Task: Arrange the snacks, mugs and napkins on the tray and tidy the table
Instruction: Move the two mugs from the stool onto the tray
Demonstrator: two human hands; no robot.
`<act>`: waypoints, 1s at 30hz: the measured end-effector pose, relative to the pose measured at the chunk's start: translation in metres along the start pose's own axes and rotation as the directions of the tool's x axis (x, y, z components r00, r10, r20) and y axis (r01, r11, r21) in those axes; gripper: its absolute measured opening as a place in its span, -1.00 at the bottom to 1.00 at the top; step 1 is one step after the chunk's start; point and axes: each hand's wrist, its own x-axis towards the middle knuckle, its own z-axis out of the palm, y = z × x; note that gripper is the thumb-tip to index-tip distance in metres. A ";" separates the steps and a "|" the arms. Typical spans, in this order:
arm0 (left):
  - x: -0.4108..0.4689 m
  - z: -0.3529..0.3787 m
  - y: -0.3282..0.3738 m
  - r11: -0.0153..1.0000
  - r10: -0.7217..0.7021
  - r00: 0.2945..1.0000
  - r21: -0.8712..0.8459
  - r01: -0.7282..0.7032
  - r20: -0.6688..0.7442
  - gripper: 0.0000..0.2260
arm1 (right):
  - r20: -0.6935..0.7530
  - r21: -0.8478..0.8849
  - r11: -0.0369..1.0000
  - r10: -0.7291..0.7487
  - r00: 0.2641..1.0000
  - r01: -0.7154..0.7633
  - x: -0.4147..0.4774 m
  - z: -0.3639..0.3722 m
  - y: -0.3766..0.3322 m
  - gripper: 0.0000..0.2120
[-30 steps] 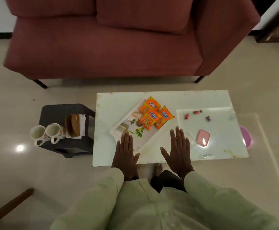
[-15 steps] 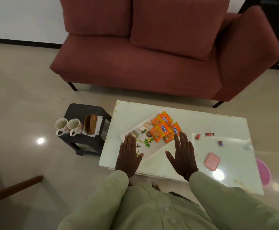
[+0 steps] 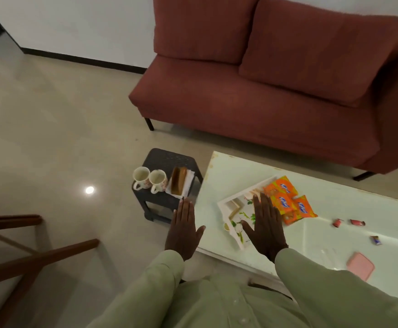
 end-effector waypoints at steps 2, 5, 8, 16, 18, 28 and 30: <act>0.004 -0.013 -0.038 0.999 0.034 0.999 0.007 -0.034 0.008 -0.28 | -0.002 0.031 0.999 0.018 1.000 -0.018 0.009 0.012 -0.042 -0.19; 0.012 -0.030 -0.089 0.998 0.054 0.998 0.010 -0.054 0.014 -0.28 | -0.010 0.078 0.996 0.034 0.999 -0.033 0.014 0.032 -0.107 -0.20; 0.020 -0.042 -0.131 0.999 0.047 0.998 -0.003 -0.047 0.035 -0.27 | 0.017 0.076 0.997 -0.001 1.000 0.000 0.016 0.049 -0.158 -0.22; 0.042 -0.055 -0.177 0.984 -0.100 0.990 -0.136 0.113 0.099 -0.29 | 0.114 -0.055 0.989 -0.133 0.985 0.140 0.053 0.045 -0.182 -0.25; 0.049 -0.061 -0.179 0.951 -0.194 0.975 -0.225 0.214 0.107 -0.28 | 0.162 -0.035 0.991 -0.121 0.979 0.128 0.065 0.040 -0.184 -0.24; 0.102 -0.079 -0.223 0.663 -0.392 0.872 -0.568 0.488 0.291 -0.46 | 0.466 0.478 0.800 0.120 0.877 -0.363 0.126 0.072 -0.249 -0.32; 0.114 -0.084 -0.239 0.642 -0.369 0.870 -0.587 0.494 0.328 -0.56 | 0.507 0.569 0.669 0.171 0.845 -0.478 0.140 0.081 -0.267 -0.40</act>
